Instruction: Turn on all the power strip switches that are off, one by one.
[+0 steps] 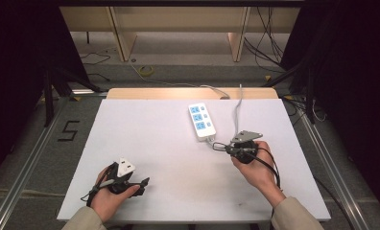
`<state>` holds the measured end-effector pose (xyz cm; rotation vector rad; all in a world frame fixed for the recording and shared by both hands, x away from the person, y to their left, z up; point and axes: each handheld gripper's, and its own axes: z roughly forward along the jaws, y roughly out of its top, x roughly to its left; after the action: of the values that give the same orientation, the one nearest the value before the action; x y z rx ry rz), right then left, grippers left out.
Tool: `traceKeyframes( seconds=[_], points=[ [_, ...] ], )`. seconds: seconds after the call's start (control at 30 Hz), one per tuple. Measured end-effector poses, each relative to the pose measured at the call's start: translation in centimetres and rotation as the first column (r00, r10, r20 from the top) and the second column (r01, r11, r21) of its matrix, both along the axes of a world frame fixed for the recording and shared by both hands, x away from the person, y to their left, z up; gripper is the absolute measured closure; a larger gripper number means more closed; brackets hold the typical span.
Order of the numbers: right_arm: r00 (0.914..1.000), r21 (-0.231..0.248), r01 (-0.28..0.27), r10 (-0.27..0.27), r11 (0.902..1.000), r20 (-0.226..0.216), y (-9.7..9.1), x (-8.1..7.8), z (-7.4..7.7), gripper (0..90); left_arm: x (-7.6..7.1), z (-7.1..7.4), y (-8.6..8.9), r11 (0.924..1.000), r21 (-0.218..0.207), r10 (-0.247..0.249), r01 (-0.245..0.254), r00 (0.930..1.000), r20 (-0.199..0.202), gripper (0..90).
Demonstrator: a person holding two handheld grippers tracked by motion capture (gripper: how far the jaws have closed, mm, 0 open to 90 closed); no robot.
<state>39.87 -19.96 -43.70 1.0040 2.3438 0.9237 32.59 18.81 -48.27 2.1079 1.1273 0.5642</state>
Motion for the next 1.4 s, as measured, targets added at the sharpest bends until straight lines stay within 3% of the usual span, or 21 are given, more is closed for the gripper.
traceKeyframes(
  seconds=[1.4],
  points=[
    [0.9989, -0.022, 0.032, -0.033, 0.9993, -0.034, 1.4, 4.1, 0.5, 90.0, 0.0, -0.1, 0.0, 1.0, 0.0, -0.003, 0.003, 1.0, -0.005, 22.8]
  ],
)
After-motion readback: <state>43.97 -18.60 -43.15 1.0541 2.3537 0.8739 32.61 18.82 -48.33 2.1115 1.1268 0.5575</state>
